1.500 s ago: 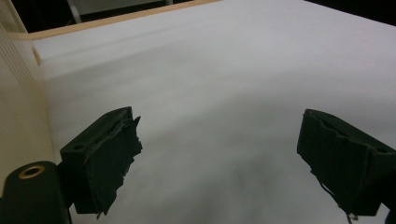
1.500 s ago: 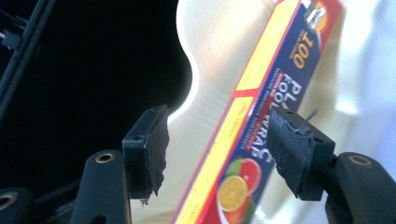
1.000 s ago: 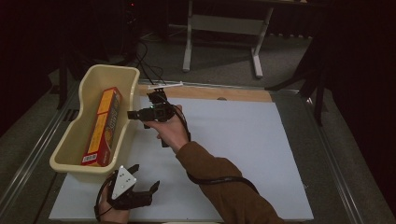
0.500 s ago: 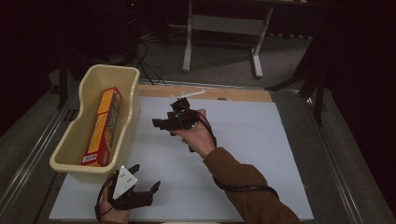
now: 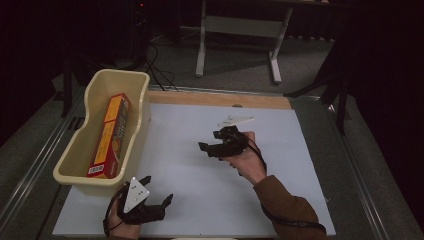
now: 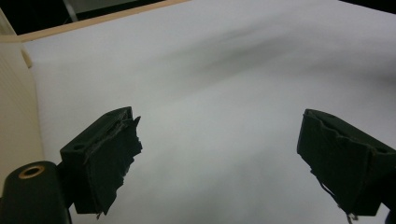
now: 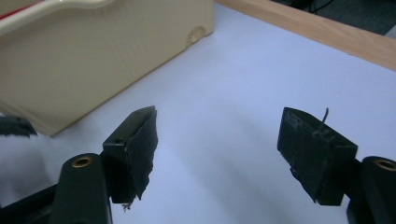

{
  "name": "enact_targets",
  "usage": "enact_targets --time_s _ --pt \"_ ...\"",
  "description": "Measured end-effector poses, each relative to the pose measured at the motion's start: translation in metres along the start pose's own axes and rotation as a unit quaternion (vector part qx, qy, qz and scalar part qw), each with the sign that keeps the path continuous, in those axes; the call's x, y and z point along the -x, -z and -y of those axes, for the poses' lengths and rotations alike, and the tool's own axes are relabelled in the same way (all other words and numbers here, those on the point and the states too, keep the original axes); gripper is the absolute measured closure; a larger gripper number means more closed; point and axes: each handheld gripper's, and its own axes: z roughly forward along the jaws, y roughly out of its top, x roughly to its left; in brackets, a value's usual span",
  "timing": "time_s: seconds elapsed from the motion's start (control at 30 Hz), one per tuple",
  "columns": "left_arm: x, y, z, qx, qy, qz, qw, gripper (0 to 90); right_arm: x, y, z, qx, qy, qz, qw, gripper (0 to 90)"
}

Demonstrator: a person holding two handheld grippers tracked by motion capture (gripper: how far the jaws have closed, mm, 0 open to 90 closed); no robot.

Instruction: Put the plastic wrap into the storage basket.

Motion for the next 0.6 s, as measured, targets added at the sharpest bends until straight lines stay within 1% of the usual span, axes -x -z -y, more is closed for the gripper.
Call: enact_targets --time_s 0.1,0.13,0.17,0.2,0.23,0.27,0.33,0.37,0.4,0.43,0.57,0.6 --pt "0.0 -0.001 0.0 -0.001 -0.001 0.001 1.0 12.0 0.004 0.008 0.009 0.007 0.004 0.006 1.0 27.8" --pt "0.0 -0.001 0.0 0.0 -0.001 0.001 1.0 12.0 0.008 0.015 0.02 0.02 0.013 0.012 0.9997 26.9" --pt "0.0 -0.001 0.0 0.0 -0.001 0.001 1.0 12.0 0.01 0.018 0.025 0.025 0.018 0.015 0.9994 26.7" --pt "0.0 -0.001 0.0 -0.001 -0.001 0.0 1.0 12.0 0.01 0.018 0.025 0.025 0.018 0.015 0.9994 26.7" --pt "0.0 -0.001 0.0 -0.002 0.0 0.0 1.0 12.0 0.015 0.026 0.036 0.039 0.018 0.018 0.9989 26.0" --pt "0.0 -0.001 0.0 -0.002 0.0 -0.001 1.0 12.0 0.016 0.028 0.04 0.041 0.016 0.018 0.9989 25.7" --pt "0.0 -0.001 0.0 -0.002 -0.001 -0.001 1.0 12.0 0.021 0.034 0.05 0.046 0.018 0.03 0.9983 25.1" --pt "0.0 -0.001 0.0 -0.002 -0.001 -0.001 1.0 12.0 0.024 0.037 0.054 0.048 0.019 0.032 0.9982 24.5" --pt "0.0 -0.001 0.0 -0.002 -0.001 -0.002 1.0 12.0 0.024 0.037 0.054 0.048 0.019 0.032 0.9982 24.5" --pt "-0.001 0.0 0.0 -0.002 -0.001 -0.003 1.0 12.0 0.029 0.044 0.064 0.048 0.021 0.037 0.9979 24.0" --pt "-0.001 0.0 0.0 -0.001 0.001 -0.004 1.0 12.0 0.04 0.06 0.085 0.057 0.022 0.053 0.9967 23.3" --pt "-0.001 0.0 0.0 0.0 0.001 -0.004 1.0 12.0 0.04 0.06 0.085 0.057 0.022 0.053 0.9967 23.3"
